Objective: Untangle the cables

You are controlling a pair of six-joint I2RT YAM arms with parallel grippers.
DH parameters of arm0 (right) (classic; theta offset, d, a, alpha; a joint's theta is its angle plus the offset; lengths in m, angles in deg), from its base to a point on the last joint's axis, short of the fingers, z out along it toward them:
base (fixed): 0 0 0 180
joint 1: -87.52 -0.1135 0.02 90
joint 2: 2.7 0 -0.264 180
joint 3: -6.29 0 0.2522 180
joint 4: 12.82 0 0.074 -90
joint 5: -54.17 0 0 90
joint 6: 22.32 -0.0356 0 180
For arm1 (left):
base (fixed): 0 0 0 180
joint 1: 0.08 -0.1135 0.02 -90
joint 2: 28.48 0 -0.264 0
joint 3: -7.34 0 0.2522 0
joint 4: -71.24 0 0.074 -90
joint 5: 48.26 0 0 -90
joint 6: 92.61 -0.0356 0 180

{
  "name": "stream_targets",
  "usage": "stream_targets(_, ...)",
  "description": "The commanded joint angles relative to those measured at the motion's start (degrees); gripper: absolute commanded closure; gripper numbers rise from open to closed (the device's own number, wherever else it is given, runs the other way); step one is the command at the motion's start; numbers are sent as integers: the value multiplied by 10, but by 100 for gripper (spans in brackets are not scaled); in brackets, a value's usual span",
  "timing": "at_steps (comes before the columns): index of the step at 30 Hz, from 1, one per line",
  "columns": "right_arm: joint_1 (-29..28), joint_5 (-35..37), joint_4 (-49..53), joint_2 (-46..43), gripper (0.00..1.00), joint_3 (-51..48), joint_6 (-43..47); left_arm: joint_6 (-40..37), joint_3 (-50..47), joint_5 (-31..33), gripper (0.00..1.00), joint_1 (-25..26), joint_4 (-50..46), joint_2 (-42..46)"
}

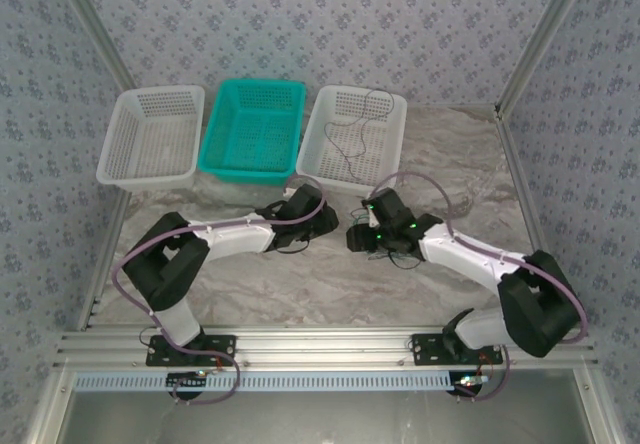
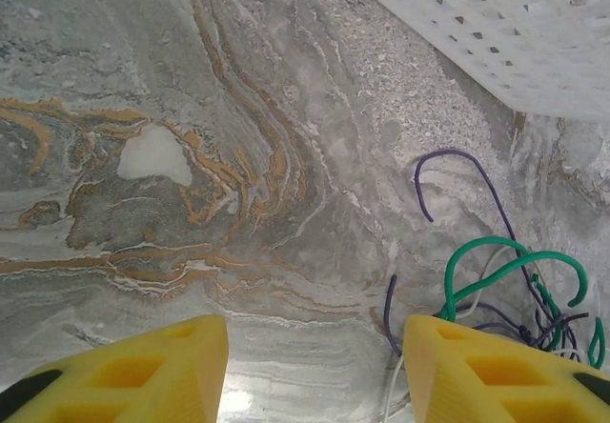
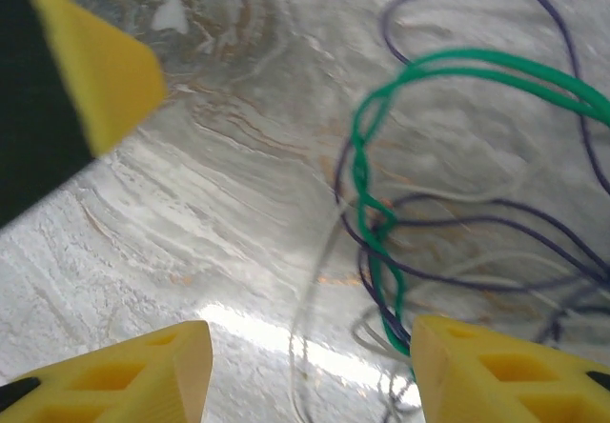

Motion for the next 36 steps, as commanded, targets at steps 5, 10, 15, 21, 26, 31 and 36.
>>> stream_targets(5,-15,167,-13,114,42,57,71,8,-23,44,46,-2,-32,46)
stream_targets(10,-19,122,-42,167,53,73,95,1,-31,60,45,-3,-56,66)
stream_targets(15,-16,27,-84,168,89,52,122,10,-34,42,45,-5,-60,78)
stream_targets(21,-1,-92,-181,89,100,-26,128,78,-7,-37,41,-16,-89,89)
stream_targets(26,4,-196,-227,35,100,-67,161,133,-27,-55,37,-34,-68,116)
stream_targets(31,2,-245,-242,-1,100,-88,179,161,-47,-99,35,-44,-12,124)
stream_targets(36,0,-267,-255,-34,100,-105,186,182,-52,-144,34,-44,44,110)
